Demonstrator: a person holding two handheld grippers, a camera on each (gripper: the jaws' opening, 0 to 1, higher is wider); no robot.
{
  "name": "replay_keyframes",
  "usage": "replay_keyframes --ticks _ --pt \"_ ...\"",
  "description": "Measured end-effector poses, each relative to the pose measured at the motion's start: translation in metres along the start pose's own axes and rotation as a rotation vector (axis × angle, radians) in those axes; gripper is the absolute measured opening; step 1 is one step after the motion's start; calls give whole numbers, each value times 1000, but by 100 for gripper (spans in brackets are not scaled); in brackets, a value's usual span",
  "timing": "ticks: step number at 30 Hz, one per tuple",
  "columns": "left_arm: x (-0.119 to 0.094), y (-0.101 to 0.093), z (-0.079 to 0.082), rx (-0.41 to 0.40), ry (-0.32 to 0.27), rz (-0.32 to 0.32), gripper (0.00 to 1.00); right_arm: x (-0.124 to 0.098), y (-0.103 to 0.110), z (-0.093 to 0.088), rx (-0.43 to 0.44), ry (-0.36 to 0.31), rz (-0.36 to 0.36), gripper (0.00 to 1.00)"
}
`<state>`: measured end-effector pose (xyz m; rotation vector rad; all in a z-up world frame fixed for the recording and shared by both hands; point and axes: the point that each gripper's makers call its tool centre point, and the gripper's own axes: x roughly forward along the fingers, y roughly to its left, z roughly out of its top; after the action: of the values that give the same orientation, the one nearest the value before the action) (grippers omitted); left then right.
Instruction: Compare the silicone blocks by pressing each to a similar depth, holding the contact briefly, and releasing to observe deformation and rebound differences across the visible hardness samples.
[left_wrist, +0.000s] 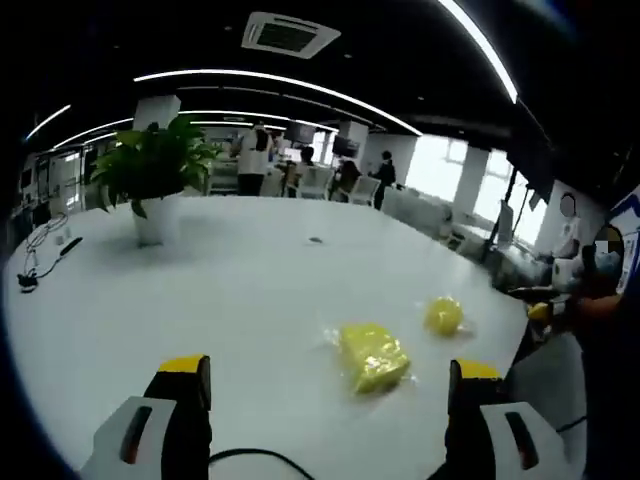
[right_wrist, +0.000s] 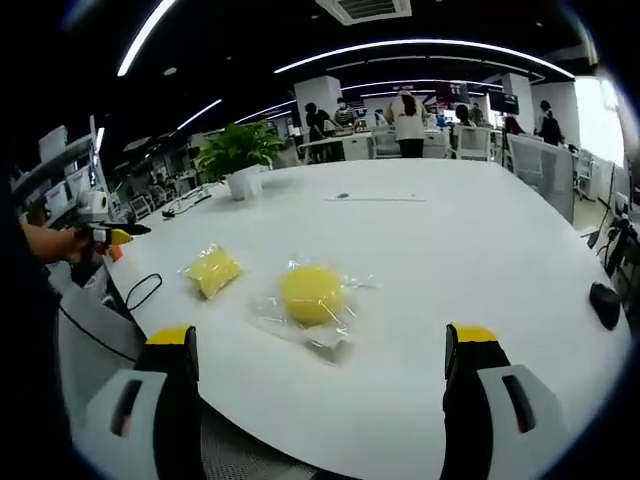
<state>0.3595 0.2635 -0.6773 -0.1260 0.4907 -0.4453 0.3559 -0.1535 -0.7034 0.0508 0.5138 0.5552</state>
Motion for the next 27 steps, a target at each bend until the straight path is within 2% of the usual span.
replay_keyframes --ticks 8,11,13,15,19,25,27 --pt "-2 -3 8 -14 -36 -6 100 -6 -3 2 -7 -5 -29 96" --pt "-3 -1 14 -53 -55 -8 100 -8 -2 2 -3 -13 -32 96" --pt "-5 7 21 -79 -88 19 100 -9 -3 2 -2 -14 -36 96" --pt "-6 11 23 -92 -91 28 100 -10 -2 2 6 -11 -38 96" --pt "-6 9 19 -41 -64 16 100 -10 1 3 1 -15 -31 96" --pt "-7 9 17 -36 -53 16 100 -7 2 3 11 -11 -13 96" --pt "-6 10 10 -24 -15 36 100 -6 3 4 4 -11 -7 96"
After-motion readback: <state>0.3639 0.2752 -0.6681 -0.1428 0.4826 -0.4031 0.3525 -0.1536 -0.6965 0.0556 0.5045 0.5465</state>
